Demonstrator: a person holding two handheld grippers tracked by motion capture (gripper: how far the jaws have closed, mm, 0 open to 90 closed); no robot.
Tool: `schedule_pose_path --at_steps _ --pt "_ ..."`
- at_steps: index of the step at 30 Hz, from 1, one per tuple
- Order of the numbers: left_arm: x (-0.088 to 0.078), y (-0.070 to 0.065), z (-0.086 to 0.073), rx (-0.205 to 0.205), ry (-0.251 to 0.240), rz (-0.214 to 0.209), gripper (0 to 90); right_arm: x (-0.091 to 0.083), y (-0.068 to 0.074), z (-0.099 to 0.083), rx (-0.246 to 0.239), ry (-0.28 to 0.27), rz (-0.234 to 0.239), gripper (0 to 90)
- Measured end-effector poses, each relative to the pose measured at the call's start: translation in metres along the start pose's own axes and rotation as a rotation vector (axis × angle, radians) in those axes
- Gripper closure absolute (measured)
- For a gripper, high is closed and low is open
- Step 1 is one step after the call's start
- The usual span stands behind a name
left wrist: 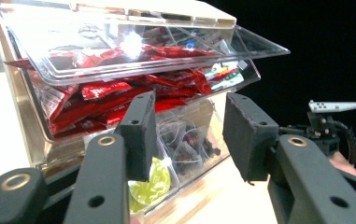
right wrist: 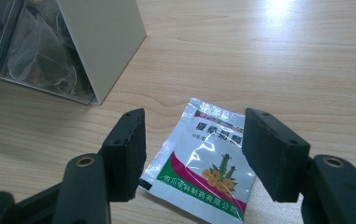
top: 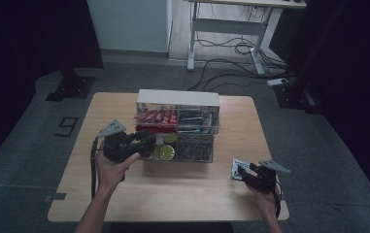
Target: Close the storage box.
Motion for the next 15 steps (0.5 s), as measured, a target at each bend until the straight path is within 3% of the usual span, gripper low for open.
schedule_pose_path --at_steps 15 --pt "-0.008 -0.003 -0.023 0.049 0.026 0.050 49.6 -0.001 0.002 0.001 -0.003 -0.007 0.001 39.9"
Point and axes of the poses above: each handheld gripper's, and its own axes: x roughly forward along the jaws, z roughly out of its top, y roughly to its left, the point moved 2 cm from there along x, roughly forward along the jaws, and after that the axes turned 2 degrees about -z, right-handed, at the moved point
